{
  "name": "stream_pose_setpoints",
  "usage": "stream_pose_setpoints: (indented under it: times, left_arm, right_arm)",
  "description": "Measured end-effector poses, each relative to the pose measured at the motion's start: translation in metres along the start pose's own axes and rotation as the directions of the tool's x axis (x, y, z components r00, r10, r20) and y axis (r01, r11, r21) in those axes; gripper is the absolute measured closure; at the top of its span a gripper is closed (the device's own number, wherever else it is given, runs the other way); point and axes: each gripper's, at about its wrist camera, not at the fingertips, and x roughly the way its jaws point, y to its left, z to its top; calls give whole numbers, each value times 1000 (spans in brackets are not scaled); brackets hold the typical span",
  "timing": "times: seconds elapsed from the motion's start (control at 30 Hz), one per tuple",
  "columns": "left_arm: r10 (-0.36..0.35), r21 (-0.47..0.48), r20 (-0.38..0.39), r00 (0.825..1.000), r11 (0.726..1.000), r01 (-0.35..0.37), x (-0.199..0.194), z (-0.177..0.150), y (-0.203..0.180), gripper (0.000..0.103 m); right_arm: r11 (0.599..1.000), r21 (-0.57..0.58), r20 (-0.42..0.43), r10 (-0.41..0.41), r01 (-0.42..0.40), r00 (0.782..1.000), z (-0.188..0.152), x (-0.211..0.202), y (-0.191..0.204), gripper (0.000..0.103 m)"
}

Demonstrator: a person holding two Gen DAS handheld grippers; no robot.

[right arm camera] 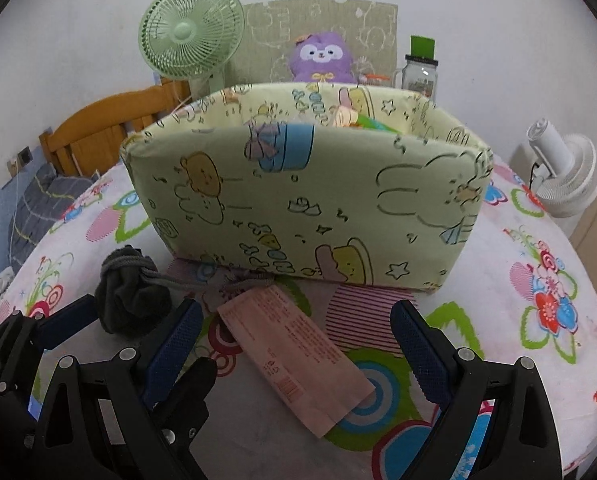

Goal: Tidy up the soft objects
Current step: 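Move left tool to grey cloth bag while right tool approaches pink paper packet, then grasp grey cloth bag with left tool while right tool grasps pink packet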

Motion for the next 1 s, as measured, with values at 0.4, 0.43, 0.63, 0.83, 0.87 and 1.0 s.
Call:
stream_pose_setpoints:
  times: [0.4,0.43,0.63,0.83,0.87,1.0]
  left_arm:
    - [-22,14,-34,999,1000,22,8,-6,-3,13]
    - [-21,14,-34,999,1000,22,8,-6,-3,13]
    - [-23,12,-37,999,1000,24,8,-5,-3,13]
    - [-1,5,-33,999,1000,1,8,-1,2,13]
    - [4,2,-31,1000,1000,-3,8,-1,4,13]
    - [22,-3,-26,999,1000,-22,9,3,10,13]
  right_arm:
    - [1000,-15,-62,-5,4,998,-7,15,2,28]
    - [1000,-15,-62,-4,3,998,-7,15,3,34]
    - [999,-26,-62,24,-26,998,-8,10,7,56]
    - [999,-5,-69,38,-39,997,-6,7,4,60]
    - [999,1,-68,41,-41,997,-6,6,4,60]
    - [999,3,-53,35,-35,998,-3,3,5,60]
